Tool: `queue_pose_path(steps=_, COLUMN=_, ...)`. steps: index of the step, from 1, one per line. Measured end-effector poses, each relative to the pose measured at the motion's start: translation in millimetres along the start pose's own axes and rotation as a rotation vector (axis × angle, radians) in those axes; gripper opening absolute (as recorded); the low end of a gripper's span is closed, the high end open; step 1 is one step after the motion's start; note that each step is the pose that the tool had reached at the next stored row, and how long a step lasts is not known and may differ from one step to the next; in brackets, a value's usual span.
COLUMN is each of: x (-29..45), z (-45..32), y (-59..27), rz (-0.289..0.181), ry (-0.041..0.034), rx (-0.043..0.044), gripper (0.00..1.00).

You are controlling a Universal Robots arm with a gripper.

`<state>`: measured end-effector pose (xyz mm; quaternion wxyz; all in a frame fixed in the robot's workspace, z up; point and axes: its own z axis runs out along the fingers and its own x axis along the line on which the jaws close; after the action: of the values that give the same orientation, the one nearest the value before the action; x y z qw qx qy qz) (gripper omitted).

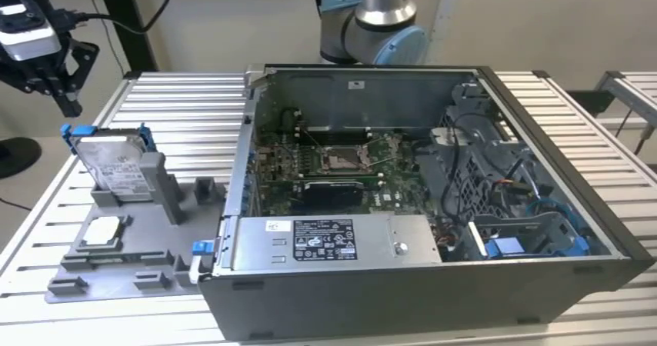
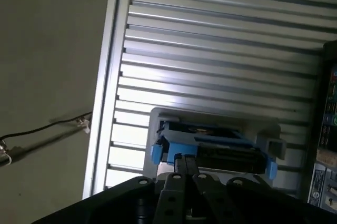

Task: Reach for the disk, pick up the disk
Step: 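Pick up the disk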

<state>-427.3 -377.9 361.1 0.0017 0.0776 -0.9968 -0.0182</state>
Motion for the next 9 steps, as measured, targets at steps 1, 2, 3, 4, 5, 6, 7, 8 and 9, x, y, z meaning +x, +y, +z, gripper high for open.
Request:
queue_pose_path(steps=1, x=0.0, z=0.0, y=0.0, rz=-0.018, ry=0.0007, rx=0.0001, gripper=0.00)
queue_pose_path(steps=2, x=0.0, z=0.0, y=0.0, rz=-0.038, ry=0.0014, rx=0.0001, gripper=0.00)
queue_pose_path(steps=3, x=0.0, z=0.0, y=0.0, rz=-0.056, ry=0.0021, rx=0.0002, gripper=0.00)
queue_pose_path(steps=4, x=0.0, z=0.0, y=0.0, rz=-0.074, ry=0.0027, rx=0.0002, gripper=0.00)
queue_pose_path(steps=5, x=0.0, z=0.0, y=0.0, rz=-0.093, ry=0.0034, rx=0.0003, gripper=0.00)
queue_pose_path(steps=6, x=0.0, z=0.0, y=0.0, rz=-0.110, ry=0.0040, rx=0.0004, gripper=0.00)
queue_pose_path(steps=7, x=0.0, z=0.0, y=0.0, rz=-0.128, ry=0.0047, rx=0.0005, gripper=0.00)
queue_pose_path(steps=8, x=0.0, z=0.0, y=0.0, rz=-0.147, ry=0.0054, rx=0.0007, gripper=0.00)
queue_pose_path(steps=9, x=0.0, z=0.0, y=0.0, rz=-0.165, ry=0.0062, rx=0.0008, gripper=0.00)
